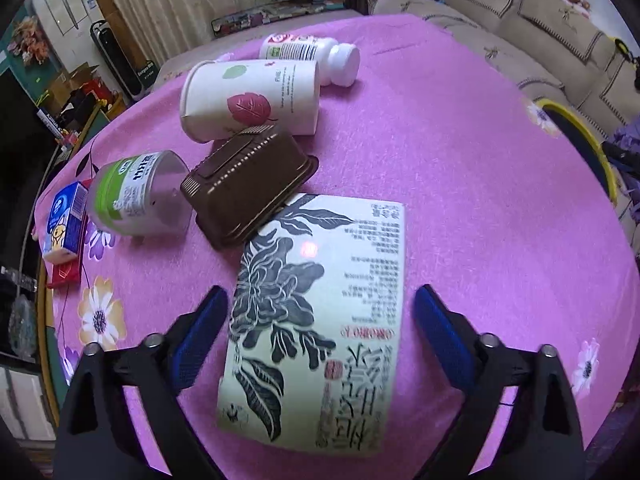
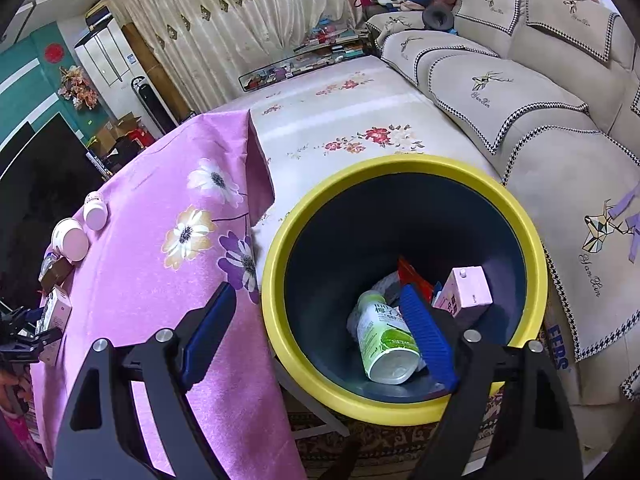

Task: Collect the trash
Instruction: 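Grasp the white printed box with the left gripper, then carry the white printed box into the yellow bin and open the left gripper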

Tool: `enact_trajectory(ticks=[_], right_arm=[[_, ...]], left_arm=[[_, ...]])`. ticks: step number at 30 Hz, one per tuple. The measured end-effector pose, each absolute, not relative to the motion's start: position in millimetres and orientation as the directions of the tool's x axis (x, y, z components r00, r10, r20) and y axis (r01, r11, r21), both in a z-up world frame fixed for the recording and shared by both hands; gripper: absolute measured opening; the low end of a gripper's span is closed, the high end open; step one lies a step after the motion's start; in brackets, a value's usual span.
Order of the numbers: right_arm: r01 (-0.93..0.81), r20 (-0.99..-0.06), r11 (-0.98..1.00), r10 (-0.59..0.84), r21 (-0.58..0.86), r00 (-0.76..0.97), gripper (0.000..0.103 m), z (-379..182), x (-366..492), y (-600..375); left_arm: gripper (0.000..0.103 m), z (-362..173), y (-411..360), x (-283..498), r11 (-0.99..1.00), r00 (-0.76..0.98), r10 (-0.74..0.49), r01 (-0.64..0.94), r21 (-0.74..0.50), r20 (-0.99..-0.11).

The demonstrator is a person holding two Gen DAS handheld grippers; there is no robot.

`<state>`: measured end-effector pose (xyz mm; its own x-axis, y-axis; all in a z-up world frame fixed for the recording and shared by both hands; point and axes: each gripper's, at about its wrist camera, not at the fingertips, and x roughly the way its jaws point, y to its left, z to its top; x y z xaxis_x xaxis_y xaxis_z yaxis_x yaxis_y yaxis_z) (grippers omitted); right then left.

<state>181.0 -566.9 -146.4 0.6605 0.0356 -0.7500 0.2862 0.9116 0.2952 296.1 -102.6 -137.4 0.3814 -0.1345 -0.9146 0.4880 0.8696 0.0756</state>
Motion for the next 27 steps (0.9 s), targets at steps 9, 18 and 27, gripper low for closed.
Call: enact_trajectory(ticks=[9, 18, 27], right_arm=[[0.290, -0.745, 0.906, 0.042, 0.310, 0.665, 0.080, -145, 174, -572], [0.272, -0.728, 0.910, 0.047, 0.314, 0.684, 0.080, -135, 161, -570], [0.319, -0.711, 0.903, -0.021, 0.289, 0.703, 0.080, -125, 125, -591]], left_arm=[[0.074, -128, -100, 283, 0.852, 0.344, -0.162, 0.522, 0.045, -0.925], [0.074, -100, -107, 241, 0.806, 0.340, -0.229, 0.591, 0.019, -0.912], [0.074, -53, -171, 214, 0.714, 0.363, -0.335, 0.700, 0.017, -0.869]])
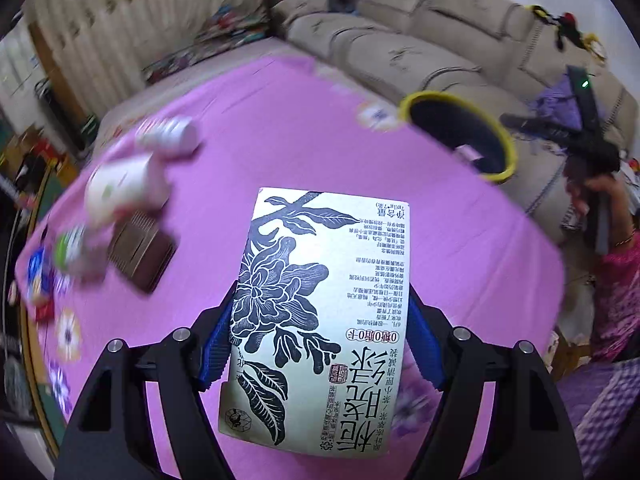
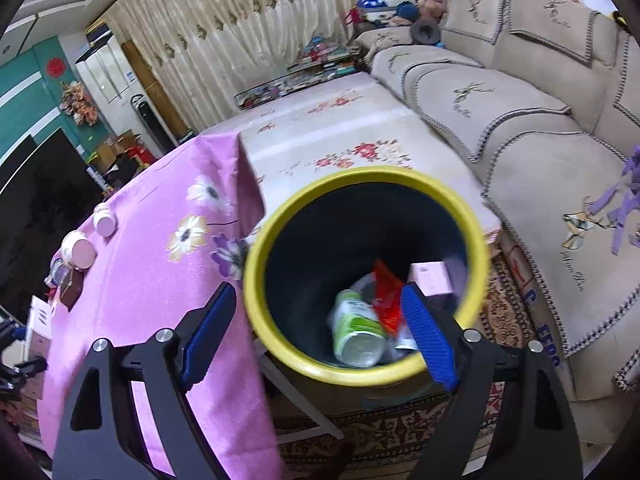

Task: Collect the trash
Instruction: 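Carry the white printed box into the yellow bin and open the left gripper, then move both grippers back over the table toward the remaining items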

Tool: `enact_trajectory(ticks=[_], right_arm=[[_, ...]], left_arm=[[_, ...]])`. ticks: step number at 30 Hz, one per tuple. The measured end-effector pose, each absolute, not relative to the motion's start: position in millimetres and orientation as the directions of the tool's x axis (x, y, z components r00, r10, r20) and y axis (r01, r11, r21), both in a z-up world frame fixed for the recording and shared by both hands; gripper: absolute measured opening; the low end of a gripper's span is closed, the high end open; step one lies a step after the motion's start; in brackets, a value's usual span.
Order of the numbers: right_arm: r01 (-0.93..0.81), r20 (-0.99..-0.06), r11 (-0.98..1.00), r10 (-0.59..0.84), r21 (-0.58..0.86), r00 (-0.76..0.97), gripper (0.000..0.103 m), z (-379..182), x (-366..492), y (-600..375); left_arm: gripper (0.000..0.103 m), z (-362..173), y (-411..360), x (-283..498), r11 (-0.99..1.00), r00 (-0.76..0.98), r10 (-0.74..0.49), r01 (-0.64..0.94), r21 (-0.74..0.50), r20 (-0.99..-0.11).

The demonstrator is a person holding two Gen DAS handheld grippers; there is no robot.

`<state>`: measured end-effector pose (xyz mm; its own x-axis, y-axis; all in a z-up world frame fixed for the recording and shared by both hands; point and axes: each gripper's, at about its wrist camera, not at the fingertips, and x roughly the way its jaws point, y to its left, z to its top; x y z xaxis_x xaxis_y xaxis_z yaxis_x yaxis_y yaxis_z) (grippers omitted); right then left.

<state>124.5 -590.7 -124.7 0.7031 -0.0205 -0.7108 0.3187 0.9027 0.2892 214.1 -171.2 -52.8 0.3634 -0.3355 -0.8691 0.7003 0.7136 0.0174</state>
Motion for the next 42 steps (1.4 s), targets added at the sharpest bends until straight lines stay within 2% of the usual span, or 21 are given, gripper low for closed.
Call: enact_trajectory(ticks=[5, 12, 18, 26, 27, 28, 31, 35, 39, 42], right_arm=[[0.378, -0.715, 0.891, -0.093, 0.251, 0.693, 0.080, -125, 101, -615], [0.463, -0.719, 0.852, -0.161, 0.245, 0.676, 0.080, -133, 65, -662], [0.531, -0.733, 0.812, -0.205, 0.243, 0.649, 0.080, -145, 38, -700], [0.539, -0.749, 0.803, -0.187, 0.256, 0.635, 0.080, -158, 33, -714], [0.536, -0.750, 0.803, -0.182, 0.259, 0.636, 0.080, -159, 34, -713], [0.534, -0.750, 0.804, -0.179, 0.262, 0.637, 0.080, -160, 34, -712], [0.521, -0.746, 0.809, -0.165, 0.272, 0.645, 0.080, -159, 37, -707], [0.499, -0.742, 0.822, -0.149, 0.274, 0.653, 0.080, -157, 41, -696], [0.478, -0.739, 0.835, -0.137, 0.273, 0.660, 0.080, -154, 47, -686], [0.454, -0.734, 0.852, -0.131, 0.259, 0.666, 0.080, -148, 55, -670]], left_arm=[[0.074, -38, -238, 211, 0.641, 0.353, -0.391, 0.767, 0.023, -0.850], [0.074, -42, -374, 220, 0.535, 0.300, -0.434, 0.845, 0.025, -0.850], [0.074, -77, -477, 240, 0.488, 0.252, -0.418, 0.873, 0.019, -0.873], [0.076, -121, -551, 266, 0.506, 0.263, -0.402, 0.862, 0.027, -0.877], [0.087, -123, -555, 269, 0.513, 0.276, -0.401, 0.858, 0.036, -0.873], [0.091, -122, -558, 272, 0.528, 0.300, -0.403, 0.848, 0.048, -0.864], [0.091, -110, -555, 274, 0.552, 0.328, -0.439, 0.833, 0.037, -0.836], [0.091, -76, -514, 264, 0.585, 0.387, -0.493, 0.810, 0.032, -0.779], [0.097, -39, -434, 246, 0.659, 0.485, -0.550, 0.752, 0.002, -0.680], [0.098, -29, -363, 234, 0.728, 0.560, -0.543, 0.685, -0.018, -0.626]])
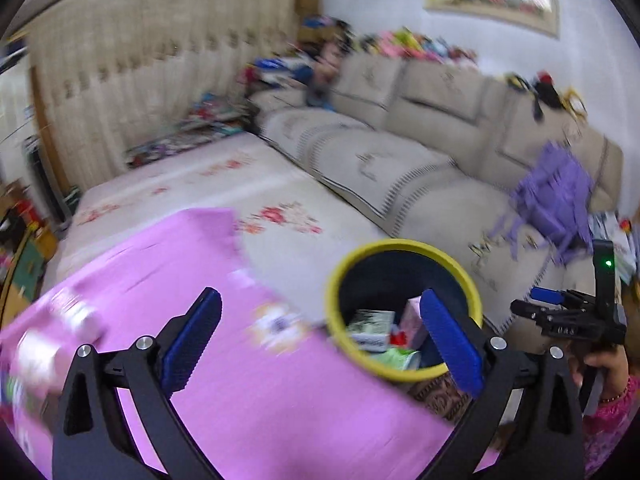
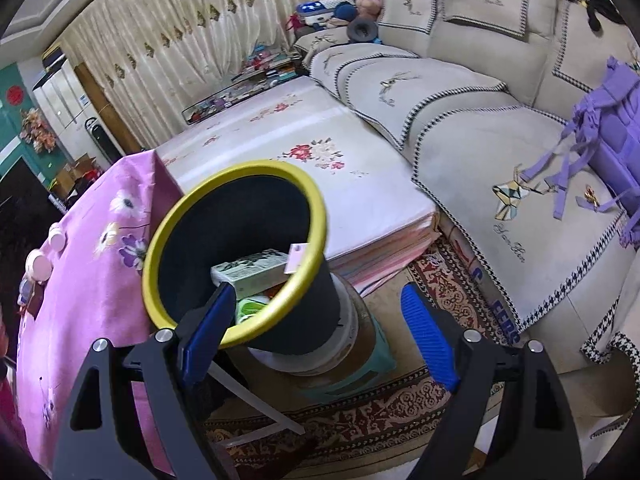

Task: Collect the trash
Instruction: 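Move both grippers back over the table toward the remaining items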

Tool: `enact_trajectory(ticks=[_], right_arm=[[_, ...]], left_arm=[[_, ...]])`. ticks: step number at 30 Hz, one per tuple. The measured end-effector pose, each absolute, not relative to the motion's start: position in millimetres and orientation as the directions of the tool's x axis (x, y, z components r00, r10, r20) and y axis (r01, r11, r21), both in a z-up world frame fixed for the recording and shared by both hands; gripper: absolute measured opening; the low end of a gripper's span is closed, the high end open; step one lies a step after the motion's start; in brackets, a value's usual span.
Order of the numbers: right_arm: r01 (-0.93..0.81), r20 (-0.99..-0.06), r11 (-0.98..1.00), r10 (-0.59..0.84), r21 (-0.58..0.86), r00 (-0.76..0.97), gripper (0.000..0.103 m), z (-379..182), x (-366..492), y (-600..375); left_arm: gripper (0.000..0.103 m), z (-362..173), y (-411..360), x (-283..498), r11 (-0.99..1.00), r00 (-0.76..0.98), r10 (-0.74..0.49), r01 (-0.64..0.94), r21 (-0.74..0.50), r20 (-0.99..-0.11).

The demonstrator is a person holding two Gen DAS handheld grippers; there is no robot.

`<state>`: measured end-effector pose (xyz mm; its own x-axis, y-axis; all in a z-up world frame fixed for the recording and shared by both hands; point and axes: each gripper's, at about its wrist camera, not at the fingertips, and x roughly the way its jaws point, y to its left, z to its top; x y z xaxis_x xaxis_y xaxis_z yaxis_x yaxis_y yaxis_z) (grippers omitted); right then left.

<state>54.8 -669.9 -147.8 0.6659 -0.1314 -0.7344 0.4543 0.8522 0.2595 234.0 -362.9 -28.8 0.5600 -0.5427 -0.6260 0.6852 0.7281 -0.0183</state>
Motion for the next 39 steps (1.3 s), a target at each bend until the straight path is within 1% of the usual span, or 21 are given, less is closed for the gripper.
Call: enact_trajectory(ticks=[2, 5, 10, 14, 17, 18, 20, 22, 24, 27, 30, 33, 39], right_arm=[[0.436, -0.731, 0.864, -0.125, 0.251, 0.671, 0.080, -143, 62, -657], [0.399, -0.727, 0.886, -0.112, 0.235, 0.677, 0.080, -135, 75, -635], [0.305, -0.717, 0.930, -0.070, 0.205, 0.694, 0.080, -117, 106, -583], [0.197, -0.708, 0.963, -0.009, 0.184, 0.706, 0.080, -102, 136, -534], [0.095, -0.704, 0.981, 0.054, 0.171, 0.708, 0.080, -93, 161, -488], [0.063, -0.703, 0.985, 0.071, 0.163, 0.707, 0.080, -91, 169, -473], [-0.010, -0.705, 0.989, 0.111, 0.146, 0.700, 0.080, -87, 186, -438], [-0.076, -0.709, 0.987, 0.153, 0.139, 0.689, 0.080, -86, 201, -406], [-0.146, -0.714, 0.980, 0.196, 0.132, 0.672, 0.080, -85, 216, -372], [-0.225, -0.714, 0.966, 0.244, 0.124, 0.656, 0.080, -83, 232, -331], [-0.311, -0.711, 0.942, 0.302, 0.122, 0.635, 0.080, -85, 250, -286], [-0.373, -0.715, 0.922, 0.332, 0.107, 0.616, 0.080, -89, 266, -249], [-0.432, -0.733, 0.899, 0.335, 0.062, 0.592, 0.080, -102, 294, -196]], left_arm=[[0.098, -27, -313, 226, 0.775, 0.613, -0.519, 0.632, -0.024, -0.596], [0.098, -26, -248, 214, 0.844, 0.700, -0.447, 0.536, -0.004, -0.557], [0.098, -30, -133, 195, 0.939, 0.825, -0.272, 0.340, 0.051, -0.496], [0.098, -42, -56, 195, 0.981, 0.873, -0.128, 0.182, 0.071, -0.471], [0.098, -58, -10, 201, 0.994, 0.883, -0.042, 0.085, 0.072, -0.467], [0.098, -65, 7, 203, 0.997, 0.886, -0.004, 0.038, 0.065, -0.463], [0.098, -76, 28, 207, 0.999, 0.882, 0.034, -0.016, 0.043, -0.470], [0.098, -84, 45, 209, 0.999, 0.875, 0.035, -0.038, 0.004, -0.483], [0.098, -88, 52, 210, 0.998, 0.869, 0.055, -0.065, -0.003, -0.491], [0.098, -86, 58, 210, 0.996, 0.883, 0.087, -0.091, 0.013, -0.462], [0.098, -83, 49, 204, 0.995, 0.889, 0.100, -0.101, 0.020, -0.447], [0.098, -81, 47, 200, 0.994, 0.893, 0.108, -0.107, 0.026, -0.437], [0.098, -79, 49, 195, 0.994, 0.888, 0.104, -0.113, 0.007, -0.447]])
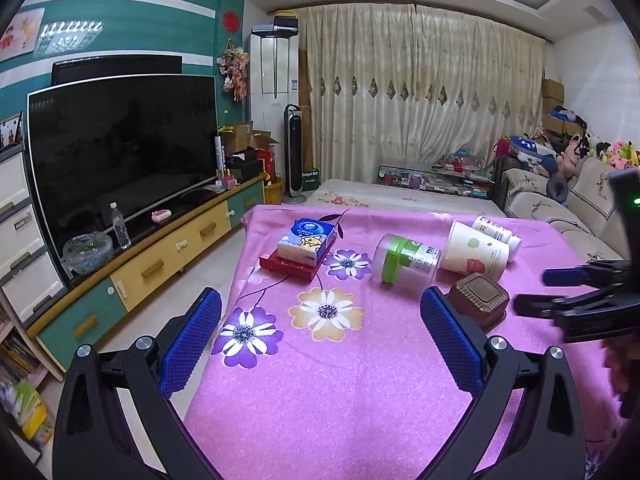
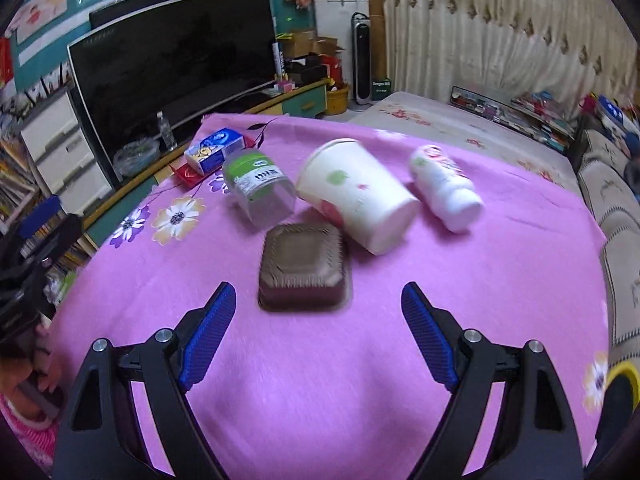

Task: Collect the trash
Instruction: 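Move both grippers back over the table toward the remaining items, then grasp the brown square container with the right gripper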

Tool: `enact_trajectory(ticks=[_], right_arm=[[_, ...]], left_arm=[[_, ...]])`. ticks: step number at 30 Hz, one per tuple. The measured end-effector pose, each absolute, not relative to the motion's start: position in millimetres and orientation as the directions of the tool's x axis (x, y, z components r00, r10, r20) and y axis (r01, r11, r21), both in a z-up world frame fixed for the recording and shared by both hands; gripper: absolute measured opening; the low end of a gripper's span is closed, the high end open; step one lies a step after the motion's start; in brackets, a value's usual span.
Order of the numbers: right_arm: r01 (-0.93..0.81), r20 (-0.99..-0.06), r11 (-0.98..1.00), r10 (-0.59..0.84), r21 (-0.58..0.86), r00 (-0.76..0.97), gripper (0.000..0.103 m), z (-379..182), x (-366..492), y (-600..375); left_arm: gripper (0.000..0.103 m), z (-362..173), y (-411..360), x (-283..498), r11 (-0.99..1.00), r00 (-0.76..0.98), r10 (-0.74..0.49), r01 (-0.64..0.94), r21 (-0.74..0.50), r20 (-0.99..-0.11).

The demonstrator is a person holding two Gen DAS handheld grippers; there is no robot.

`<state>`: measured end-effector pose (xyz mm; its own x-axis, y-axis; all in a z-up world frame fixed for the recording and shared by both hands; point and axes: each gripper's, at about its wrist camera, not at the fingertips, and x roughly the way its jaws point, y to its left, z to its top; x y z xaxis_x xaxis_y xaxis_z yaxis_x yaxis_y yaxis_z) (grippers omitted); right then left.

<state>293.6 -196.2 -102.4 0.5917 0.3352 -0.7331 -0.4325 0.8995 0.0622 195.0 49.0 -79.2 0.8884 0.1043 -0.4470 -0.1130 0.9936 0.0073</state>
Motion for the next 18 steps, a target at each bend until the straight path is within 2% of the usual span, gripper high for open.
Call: enact_trajectory(ticks=[10, 13, 16, 18], right_arm=[[-0.431, -0.766, 0.901, 0.309, 0.046, 0.564, 0.078, -125, 323, -168], [-0.428, -0.771, 0.903, 0.300, 0.041, 0.561, 0.069, -129, 327, -167], [-0.429, -0.780, 0.903, 0.297, 0.041, 0.550, 0.068, -136, 329, -165], [-0.430, -0.781, 0.902, 0.296, 0.039, 0.550, 0.057, -138, 330, -165]], left_arm=[[0.098, -80, 42, 192, 0.994, 0.892, 0.107, -0.106, 0.026, -0.440], [0.098, -81, 40, 194, 0.994, 0.890, 0.105, -0.101, 0.032, -0.443], [0.098, -82, 38, 195, 0.994, 0.889, 0.105, -0.099, 0.035, -0.446], [0.098, -83, 39, 195, 0.994, 0.888, 0.107, -0.101, 0.037, -0.447]])
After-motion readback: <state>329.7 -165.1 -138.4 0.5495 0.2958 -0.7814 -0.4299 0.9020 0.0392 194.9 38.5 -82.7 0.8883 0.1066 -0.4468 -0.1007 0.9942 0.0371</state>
